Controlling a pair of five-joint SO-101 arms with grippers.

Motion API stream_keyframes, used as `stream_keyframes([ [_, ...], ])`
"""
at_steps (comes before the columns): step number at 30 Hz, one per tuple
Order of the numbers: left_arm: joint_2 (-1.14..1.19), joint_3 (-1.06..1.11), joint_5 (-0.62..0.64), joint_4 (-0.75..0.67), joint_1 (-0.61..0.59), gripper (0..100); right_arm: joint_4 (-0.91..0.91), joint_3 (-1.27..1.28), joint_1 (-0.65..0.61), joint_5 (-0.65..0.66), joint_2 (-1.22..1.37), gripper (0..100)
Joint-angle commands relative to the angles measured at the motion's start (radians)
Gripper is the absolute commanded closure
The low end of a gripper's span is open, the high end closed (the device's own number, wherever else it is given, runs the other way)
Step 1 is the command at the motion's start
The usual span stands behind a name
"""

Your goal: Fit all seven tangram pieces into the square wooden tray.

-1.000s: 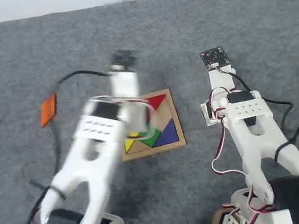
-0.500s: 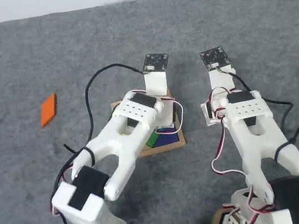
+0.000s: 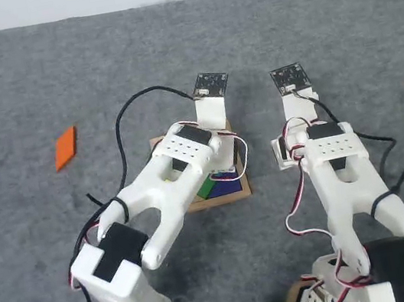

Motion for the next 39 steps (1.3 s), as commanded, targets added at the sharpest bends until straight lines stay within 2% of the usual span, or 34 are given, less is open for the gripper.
stream_keyframes([
  [1,-0.005,-0.041,0.015,-0.023,0.003,94,-0.016,-0.011,0.007,0.009,-0.053,99.2],
  [5,-0.005,-0.041,0.015,-0.017,0.002,86,-0.016,-0.011,0.007,0.009,-0.053,99.2],
  [9,-0.008,-0.042,0.014,-0.002,-0.006,87,-0.016,-0.011,0.007,0.009,-0.051,99.2],
  [16,-0.014,-0.062,0.014,0.0,-0.106,87,-0.016,-0.011,0.007,0.009,-0.051,99.2],
  [27,-0.052,-0.056,0.011,0.043,-0.106,87,-0.016,-0.011,0.008,0.009,-0.051,99.2],
  [32,-0.141,-0.051,-0.008,0.137,-0.117,87,-0.016,-0.011,0.01,0.009,-0.051,99.2],
  [35,-0.183,-0.051,-0.106,0.149,-0.184,91,-0.016,-0.011,0.012,0.009,-0.051,99.2],
  [39,-0.192,-0.058,-0.204,0.112,-0.353,94,-0.016,-0.011,0.012,0.011,-0.051,99.2],
])
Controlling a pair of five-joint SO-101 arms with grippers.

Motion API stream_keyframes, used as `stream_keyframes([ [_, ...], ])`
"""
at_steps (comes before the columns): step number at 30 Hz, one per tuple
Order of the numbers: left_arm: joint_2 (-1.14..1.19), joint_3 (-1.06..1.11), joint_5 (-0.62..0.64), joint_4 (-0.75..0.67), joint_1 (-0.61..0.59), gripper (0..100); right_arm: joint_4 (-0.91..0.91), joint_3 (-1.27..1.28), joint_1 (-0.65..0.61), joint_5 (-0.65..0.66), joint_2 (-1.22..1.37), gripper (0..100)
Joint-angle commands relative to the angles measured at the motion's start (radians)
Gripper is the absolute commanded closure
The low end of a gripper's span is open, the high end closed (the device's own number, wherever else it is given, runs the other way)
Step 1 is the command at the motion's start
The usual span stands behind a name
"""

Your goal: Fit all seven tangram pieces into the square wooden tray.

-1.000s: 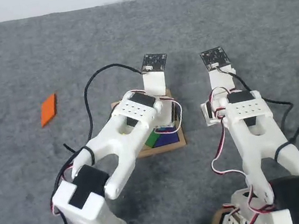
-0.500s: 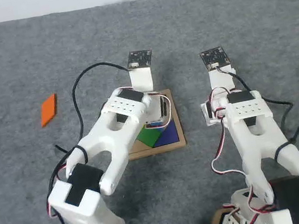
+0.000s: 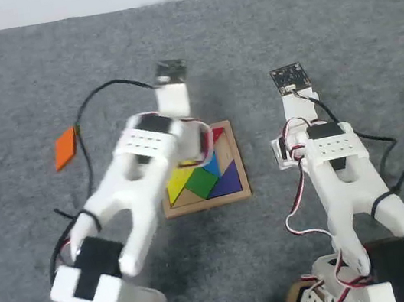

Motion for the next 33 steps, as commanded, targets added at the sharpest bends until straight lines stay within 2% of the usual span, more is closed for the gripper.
stream_keyframes([
  [1,-0.058,-0.042,-0.112,-0.021,-0.169,93,-0.016,-0.011,0.012,0.011,-0.053,99.2],
  [6,-0.055,-0.071,-0.341,-0.044,-0.459,88,-0.016,-0.011,0.007,0.012,-0.056,99.2],
  [9,-0.055,-0.077,-0.364,-0.12,-0.569,85,-0.016,-0.011,0.005,0.012,-0.058,99.2],
  [14,0.015,-0.11,-0.354,-0.176,-0.586,82,-0.016,-0.011,0.008,0.012,-0.059,99.2],
  [16,0.098,-0.173,-0.298,-0.166,-0.595,82,-0.016,-0.011,0.01,0.012,-0.059,99.2],
  [21,0.328,-0.427,-0.272,-0.012,-0.628,81,-0.016,-0.011,0.01,0.014,-0.061,99.2],
  [26,0.508,-0.687,-0.358,0.14,-0.628,81,-0.016,-0.011,0.012,0.014,-0.061,99.2],
  [33,0.701,-0.914,-0.358,0.186,-0.689,73,-0.016,-0.011,0.008,0.014,-0.061,99.2],
])
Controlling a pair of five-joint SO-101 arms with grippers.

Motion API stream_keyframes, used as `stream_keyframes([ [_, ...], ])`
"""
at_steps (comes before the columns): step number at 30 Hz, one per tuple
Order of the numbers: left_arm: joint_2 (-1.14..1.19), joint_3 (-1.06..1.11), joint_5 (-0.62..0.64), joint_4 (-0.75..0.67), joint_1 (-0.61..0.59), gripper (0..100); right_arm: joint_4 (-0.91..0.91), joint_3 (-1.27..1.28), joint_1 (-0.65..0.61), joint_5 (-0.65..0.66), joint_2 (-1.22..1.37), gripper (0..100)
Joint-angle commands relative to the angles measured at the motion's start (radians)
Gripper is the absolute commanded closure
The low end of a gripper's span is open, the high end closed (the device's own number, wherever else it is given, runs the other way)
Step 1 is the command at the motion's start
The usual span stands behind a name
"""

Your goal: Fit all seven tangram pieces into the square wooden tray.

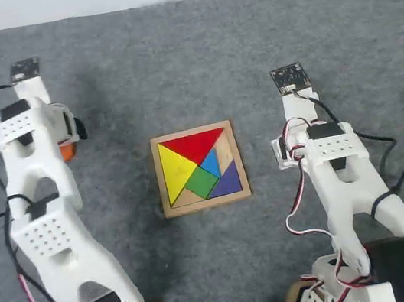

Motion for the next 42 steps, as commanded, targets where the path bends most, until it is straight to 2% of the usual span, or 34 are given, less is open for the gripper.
stream_keyframes([
  [1,0.049,-0.131,-0.011,0.017,-0.023,73,-0.016,-0.011,0.008,0.014,-0.061,99.2],
  [6,0.129,-0.214,-0.014,0.021,-0.026,72,-0.018,-0.011,0.01,0.014,-0.059,99.2],
  [12,0.195,-0.3,-0.009,0.101,-0.023,73,-0.018,-0.011,0.01,0.014,-0.059,99.2],
  [16,0.229,-0.38,-0.008,0.235,-0.023,80,-0.018,-0.011,0.01,0.014,-0.059,99.2],
  [20,0.27,-0.472,-0.011,0.37,0.0,81,-0.018,-0.011,0.012,0.014,-0.061,99.2],
  [30,0.451,-0.722,-0.014,0.514,0.0,81,-0.018,-0.011,0.012,0.014,-0.059,99.2],
  [33,0.491,-0.794,-0.014,0.56,0.0,86,-0.018,-0.011,0.012,0.014,-0.059,99.2],
  [37,0.508,-0.82,-0.008,0.565,-0.003,92,-0.018,-0.011,0.012,0.014,-0.059,99.2],
  [42,0.503,-0.817,-0.008,0.566,-0.003,92,-0.018,-0.011,0.012,0.014,-0.061,99.2],
])
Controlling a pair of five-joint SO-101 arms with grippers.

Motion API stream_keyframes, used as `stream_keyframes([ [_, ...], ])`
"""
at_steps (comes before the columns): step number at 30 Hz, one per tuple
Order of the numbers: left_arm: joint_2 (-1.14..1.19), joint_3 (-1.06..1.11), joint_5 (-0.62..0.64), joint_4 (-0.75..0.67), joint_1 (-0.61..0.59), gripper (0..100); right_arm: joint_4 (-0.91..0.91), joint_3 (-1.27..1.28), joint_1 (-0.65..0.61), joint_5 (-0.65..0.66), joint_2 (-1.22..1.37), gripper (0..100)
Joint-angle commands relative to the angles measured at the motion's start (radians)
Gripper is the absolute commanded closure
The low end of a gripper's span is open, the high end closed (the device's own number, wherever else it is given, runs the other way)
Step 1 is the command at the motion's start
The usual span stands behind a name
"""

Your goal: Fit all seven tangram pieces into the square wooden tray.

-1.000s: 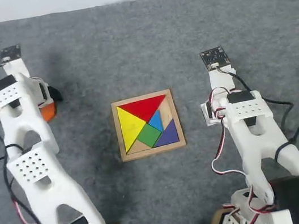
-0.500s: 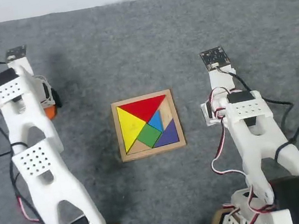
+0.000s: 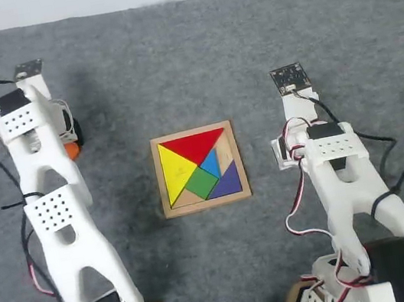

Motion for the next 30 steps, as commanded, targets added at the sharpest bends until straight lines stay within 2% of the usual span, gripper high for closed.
stream_keyframes([
  [1,0.014,0.001,-0.008,0.054,-0.015,93,-0.018,-0.011,0.012,0.014,-0.061,99.2],
  [8,-0.031,0.045,-0.008,0.055,-0.017,95,-0.018,-0.012,0.012,0.014,-0.061,99.2],
  [15,-0.33,0.367,-0.006,0.049,-0.008,95,-0.018,-0.012,0.012,0.014,-0.061,99.2],
  [21,-0.506,0.558,-0.008,0.026,-0.012,95,-0.018,-0.012,0.013,0.014,-0.061,99.2],
  [30,-0.466,0.636,-0.008,-0.077,-0.014,92,-0.018,-0.012,0.013,0.014,-0.061,99.2],
])
